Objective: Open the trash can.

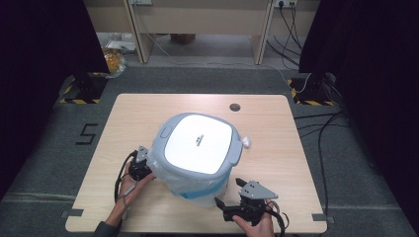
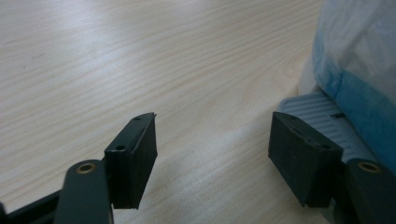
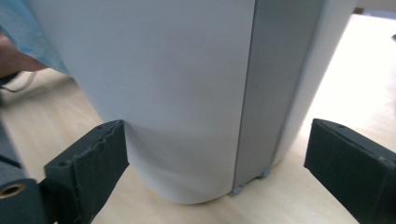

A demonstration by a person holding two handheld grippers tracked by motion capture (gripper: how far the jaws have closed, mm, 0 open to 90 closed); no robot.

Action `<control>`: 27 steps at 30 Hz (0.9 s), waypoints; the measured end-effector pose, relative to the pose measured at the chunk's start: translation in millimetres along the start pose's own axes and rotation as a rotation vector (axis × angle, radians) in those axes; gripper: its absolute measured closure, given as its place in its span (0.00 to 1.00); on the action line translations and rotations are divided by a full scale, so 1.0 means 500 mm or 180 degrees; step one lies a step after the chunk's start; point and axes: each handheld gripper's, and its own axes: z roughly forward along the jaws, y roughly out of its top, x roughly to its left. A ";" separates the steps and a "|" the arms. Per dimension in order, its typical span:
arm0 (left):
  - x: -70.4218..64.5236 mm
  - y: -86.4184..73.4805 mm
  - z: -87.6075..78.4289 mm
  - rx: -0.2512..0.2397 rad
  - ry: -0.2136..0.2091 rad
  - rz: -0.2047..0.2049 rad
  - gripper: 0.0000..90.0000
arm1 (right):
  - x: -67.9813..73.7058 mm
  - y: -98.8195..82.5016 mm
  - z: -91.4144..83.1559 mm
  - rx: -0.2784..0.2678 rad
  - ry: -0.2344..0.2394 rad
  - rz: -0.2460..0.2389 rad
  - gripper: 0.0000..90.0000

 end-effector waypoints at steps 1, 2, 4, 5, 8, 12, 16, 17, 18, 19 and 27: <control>0.001 0.000 0.000 0.0009 0.0020 0.0003 0.38 | -0.005 0.004 0.003 0.0014 -0.0042 -0.0008 0.05; 0.002 -0.001 -0.001 0.0015 0.0033 0.0005 0.38 | -0.011 0.008 0.005 0.0013 -0.0095 -0.0051 0.05; 0.003 -0.002 -0.002 0.0005 0.0065 0.0005 0.38 | -0.025 0.015 0.010 0.0014 -0.0195 -0.0100 0.05; 0.003 -0.002 -0.002 0.0005 0.0065 0.0005 0.38 | -0.037 0.019 0.016 0.0011 -0.0246 -0.0088 0.05; 0.008 -0.003 -0.004 -0.0017 0.0058 -0.0050 0.38 | -0.070 0.031 0.031 -0.0009 -0.0403 -0.0103 0.06; 0.015 -0.001 -0.005 -0.0029 -0.0067 -0.0117 0.30 | -0.113 0.040 0.047 -0.0051 -0.0480 0.0015 0.13; 0.025 0.007 -0.002 -0.0065 -0.0027 -0.0162 0.28 | -0.128 0.042 0.047 -0.0146 -0.0402 0.0135 0.17; 0.030 0.011 0.003 -0.0062 -0.0008 -0.0189 0.28 | -0.128 0.042 0.045 -0.0163 -0.0398 0.0156 0.17; 0.036 0.016 0.012 -0.0069 -0.0001 -0.0232 0.28 | -0.124 0.043 0.041 -0.0192 -0.0372 0.0154 0.17; 0.037 0.019 0.018 -0.0070 -0.0003 -0.0234 0.28 | -0.120 0.043 0.040 -0.0205 -0.0359 0.0146 0.17; 0.046 0.055 0.056 -0.0088 -0.0028 -0.0301 0.28 | -0.088 0.044 0.043 -0.0230 -0.0241 0.0104 0.17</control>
